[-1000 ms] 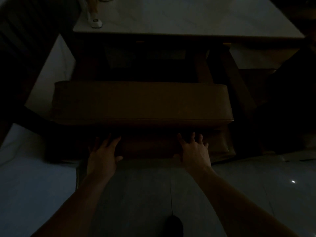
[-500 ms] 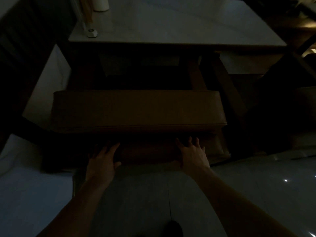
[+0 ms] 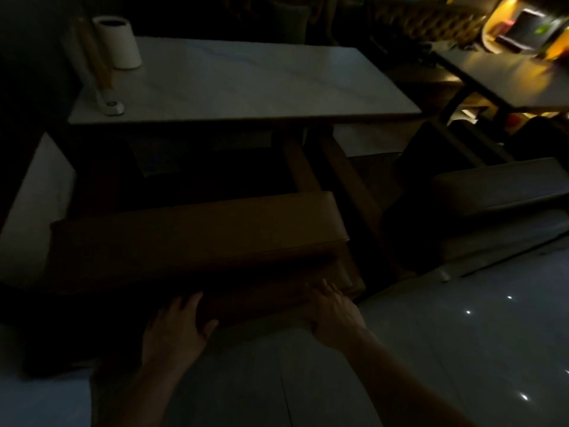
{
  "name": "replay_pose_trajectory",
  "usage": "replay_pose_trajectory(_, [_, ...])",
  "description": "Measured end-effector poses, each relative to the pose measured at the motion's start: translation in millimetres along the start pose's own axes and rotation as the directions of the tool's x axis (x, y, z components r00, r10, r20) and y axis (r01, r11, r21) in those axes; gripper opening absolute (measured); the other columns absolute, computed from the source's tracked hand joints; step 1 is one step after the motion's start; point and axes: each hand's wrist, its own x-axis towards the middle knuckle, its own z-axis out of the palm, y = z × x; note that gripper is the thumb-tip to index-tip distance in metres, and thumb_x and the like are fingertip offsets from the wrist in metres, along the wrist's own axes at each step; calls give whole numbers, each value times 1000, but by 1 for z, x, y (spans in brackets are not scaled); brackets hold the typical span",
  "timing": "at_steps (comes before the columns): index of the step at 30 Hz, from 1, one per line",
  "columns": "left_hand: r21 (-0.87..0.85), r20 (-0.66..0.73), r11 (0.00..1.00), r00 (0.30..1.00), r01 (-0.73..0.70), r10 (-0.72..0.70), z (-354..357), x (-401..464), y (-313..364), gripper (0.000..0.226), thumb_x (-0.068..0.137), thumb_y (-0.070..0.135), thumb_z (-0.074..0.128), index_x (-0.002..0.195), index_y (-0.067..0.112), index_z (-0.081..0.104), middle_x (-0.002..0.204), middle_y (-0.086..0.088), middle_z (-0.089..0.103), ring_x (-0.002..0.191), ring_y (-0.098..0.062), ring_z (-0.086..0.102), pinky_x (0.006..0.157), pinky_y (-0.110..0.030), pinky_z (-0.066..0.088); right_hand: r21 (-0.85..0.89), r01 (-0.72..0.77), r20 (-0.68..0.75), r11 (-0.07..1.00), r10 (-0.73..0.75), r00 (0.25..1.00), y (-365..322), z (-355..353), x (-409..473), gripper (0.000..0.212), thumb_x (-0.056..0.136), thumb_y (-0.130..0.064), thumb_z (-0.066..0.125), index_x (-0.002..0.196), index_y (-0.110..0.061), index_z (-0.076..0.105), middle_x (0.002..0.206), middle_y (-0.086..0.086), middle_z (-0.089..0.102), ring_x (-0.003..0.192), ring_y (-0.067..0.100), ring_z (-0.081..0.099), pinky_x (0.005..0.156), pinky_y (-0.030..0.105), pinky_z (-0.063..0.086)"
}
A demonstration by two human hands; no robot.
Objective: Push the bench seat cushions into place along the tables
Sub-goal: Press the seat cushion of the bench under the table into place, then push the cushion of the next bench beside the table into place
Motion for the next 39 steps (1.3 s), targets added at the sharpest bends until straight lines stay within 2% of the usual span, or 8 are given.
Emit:
replay_pose_trajectory(2, [-20,29,999,999,-38,38,-7,0,24,73,86,72,42,149,39,24,150,2,38,131,-24,42,101,-43,42,2,-12,-7,1000,12,1000,16,-11,-7,84,86,-61,56,155,-36,16,164,11,19,151,34,14,115,52,30])
replay_pose_trajectory(5, [-38,22,996,996,-86,87,-13,-5,68,73,86,72,41,149,38,25,150,2,38,131,-23,42,101,-41,42,63,-61,-31,996,63,998,48,-33,-23,82,88,-51,60,155,-37,16,161,10,23,146,35,25,111,48,38])
replay_pose_trajectory(10, [-46,14,988,989,-150,151,-3,-21,154,70,89,69,42,149,37,27,151,4,37,131,-21,42,102,-39,42,135,-84,-77,987,95,992,127,-49,-53,63,90,-50,58,146,-37,34,141,5,44,132,33,46,99,42,47])
replay_pose_trajectory(14, [-31,25,987,987,-158,159,13,-39,231,70,90,67,43,150,36,25,153,4,33,134,-21,38,103,-40,41,146,-95,-68,985,106,992,211,-62,-74,74,88,-57,58,152,-31,32,149,3,39,135,28,43,101,39,45])
replay_pose_trajectory(18, [-39,-18,985,985,-170,170,37,-56,320,67,90,65,44,149,36,29,151,3,36,133,-20,39,104,-37,40,142,-81,-125,987,99,987,303,-79,-92,56,88,-53,61,140,-38,44,139,-2,48,126,23,51,93,37,48])
replay_pose_trajectory(24, [-84,-38,961,965,-263,261,84,-50,445,70,89,66,46,149,35,28,153,4,35,136,-20,37,109,-38,35,125,-175,-100,977,188,977,425,-87,-85,81,88,-66,55,154,-31,25,158,3,31,143,25,34,107,41,41])
replay_pose_trajectory(36, [-25,-124,898,893,-439,433,139,52,642,77,89,58,55,152,32,20,162,-2,19,148,-24,12,119,-39,4,71,-174,-180,982,184,966,599,-118,6,83,82,-72,54,152,-38,26,155,4,35,127,22,54,97,40,51])
replay_pose_trajectory(39, [-12,-90,903,900,-428,426,153,67,669,80,88,56,58,153,30,19,162,-4,18,148,-25,12,119,-39,1,28,-178,-164,984,180,970,633,-126,29,87,84,-70,56,155,-36,19,162,11,23,139,27,41,106,42,45])
